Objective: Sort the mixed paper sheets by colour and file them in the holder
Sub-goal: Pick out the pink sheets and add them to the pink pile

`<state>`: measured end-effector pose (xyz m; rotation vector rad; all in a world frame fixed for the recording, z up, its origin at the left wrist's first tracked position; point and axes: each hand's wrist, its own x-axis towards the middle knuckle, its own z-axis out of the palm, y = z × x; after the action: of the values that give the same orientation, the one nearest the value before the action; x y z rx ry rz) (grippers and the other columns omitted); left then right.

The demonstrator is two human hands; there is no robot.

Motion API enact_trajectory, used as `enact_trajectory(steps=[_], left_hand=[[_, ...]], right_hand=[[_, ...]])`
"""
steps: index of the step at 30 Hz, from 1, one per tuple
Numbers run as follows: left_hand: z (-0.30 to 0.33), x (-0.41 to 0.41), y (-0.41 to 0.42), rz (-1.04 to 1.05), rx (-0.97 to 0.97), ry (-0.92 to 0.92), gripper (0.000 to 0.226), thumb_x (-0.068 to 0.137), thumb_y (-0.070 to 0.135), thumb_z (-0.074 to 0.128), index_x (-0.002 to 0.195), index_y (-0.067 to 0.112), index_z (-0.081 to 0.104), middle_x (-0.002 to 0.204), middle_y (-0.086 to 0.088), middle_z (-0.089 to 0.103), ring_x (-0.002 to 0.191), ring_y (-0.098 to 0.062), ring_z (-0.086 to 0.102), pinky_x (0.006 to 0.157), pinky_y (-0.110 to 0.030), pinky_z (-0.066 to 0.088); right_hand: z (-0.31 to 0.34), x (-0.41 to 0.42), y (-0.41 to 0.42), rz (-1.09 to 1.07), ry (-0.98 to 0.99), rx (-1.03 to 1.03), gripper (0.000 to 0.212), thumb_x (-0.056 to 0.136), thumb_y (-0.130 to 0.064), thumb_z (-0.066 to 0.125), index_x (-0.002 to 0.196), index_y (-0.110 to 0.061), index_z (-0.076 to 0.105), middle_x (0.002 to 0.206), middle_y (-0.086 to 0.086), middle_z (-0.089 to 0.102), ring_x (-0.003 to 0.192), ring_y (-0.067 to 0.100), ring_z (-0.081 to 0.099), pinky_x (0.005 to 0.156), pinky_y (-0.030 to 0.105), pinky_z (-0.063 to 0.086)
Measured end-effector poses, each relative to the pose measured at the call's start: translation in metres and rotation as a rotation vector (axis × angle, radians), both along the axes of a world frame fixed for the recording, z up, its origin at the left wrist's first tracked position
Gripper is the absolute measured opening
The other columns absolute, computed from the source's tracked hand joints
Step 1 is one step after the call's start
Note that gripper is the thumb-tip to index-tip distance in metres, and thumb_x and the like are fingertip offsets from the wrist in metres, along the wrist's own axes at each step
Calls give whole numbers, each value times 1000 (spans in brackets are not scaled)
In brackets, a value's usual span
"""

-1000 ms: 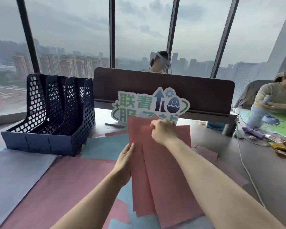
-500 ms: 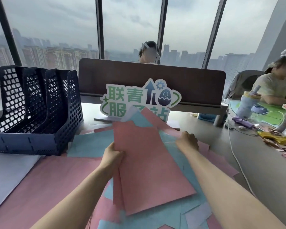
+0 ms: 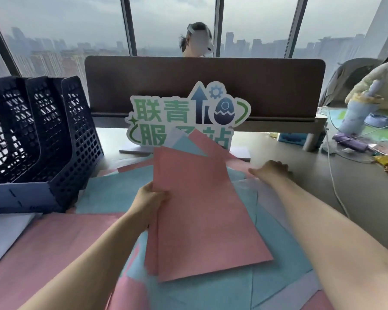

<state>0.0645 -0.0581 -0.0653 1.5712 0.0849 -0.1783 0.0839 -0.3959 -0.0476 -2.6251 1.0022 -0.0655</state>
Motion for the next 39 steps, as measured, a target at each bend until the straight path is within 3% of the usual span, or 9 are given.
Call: enact_trajectory(steps=[6,10,13,17,19,24,31,33,39], left_hand=[[-8,3,2,-7,29,16,27,79,-8,63,99,10,70,87,-12,76,77,-30,71,79,-44,59],[-8,4,4,5,21,29,24,81,-7,65,96,11,70,81,-10,76,70,-28,70,74,-42,59],[-7,3,5,7,16,30,23,82,-7,65,94,12,69,79,-8,76,67,-26,70,72,-39,59],[-6,1,7,15,-23,30,24,81,-8,64,97,9,69,78,-9,76,65,-25,70,72,-39,58],[-4,-1,7,48,-63,28,23,82,-10,62,97,7,68,82,-12,75,68,-27,69,75,-41,58],[5,-14,7,115,-130,-9,24,82,-11,60,93,10,67,90,-15,72,79,-29,66,85,-46,57],[20,-44,15,212,-199,8,28,83,-14,46,94,6,63,79,-11,66,62,-25,58,52,-28,52],[23,-51,20,220,-220,26,31,83,-15,43,95,6,63,79,-11,67,60,-24,58,49,-26,52],[34,-71,37,237,-349,45,39,82,-16,39,95,12,64,66,-6,68,55,-24,57,60,-31,53]], right_hand=[[4,14,-4,-17,19,118,67,51,-58,79,102,-19,59,109,10,60,105,34,54,95,41,46],[15,16,-9,147,-53,182,32,73,-26,75,99,-12,62,97,8,66,89,27,63,73,28,48],[23,10,-15,161,-183,124,5,78,-17,66,77,-14,62,87,10,65,81,28,61,63,27,42],[35,-4,-18,139,-437,-14,9,82,-16,55,78,-11,62,87,13,65,85,34,59,67,32,42],[45,-15,-19,151,-556,-37,14,84,-18,55,87,-11,67,90,15,67,86,37,59,68,34,41],[86,-44,-14,152,-817,-125,13,83,-16,58,86,-8,68,83,19,67,80,40,58,66,37,42],[159,-82,24,225,-1072,-126,27,85,-15,54,60,-15,42,53,-2,37,55,20,34,50,33,26],[178,-93,38,273,-1129,-117,22,86,-14,54,65,-13,48,54,-2,40,56,22,35,52,34,26],[222,-119,75,335,-1231,-44,19,86,-16,52,81,-3,64,72,16,64,59,25,48,55,27,31]])
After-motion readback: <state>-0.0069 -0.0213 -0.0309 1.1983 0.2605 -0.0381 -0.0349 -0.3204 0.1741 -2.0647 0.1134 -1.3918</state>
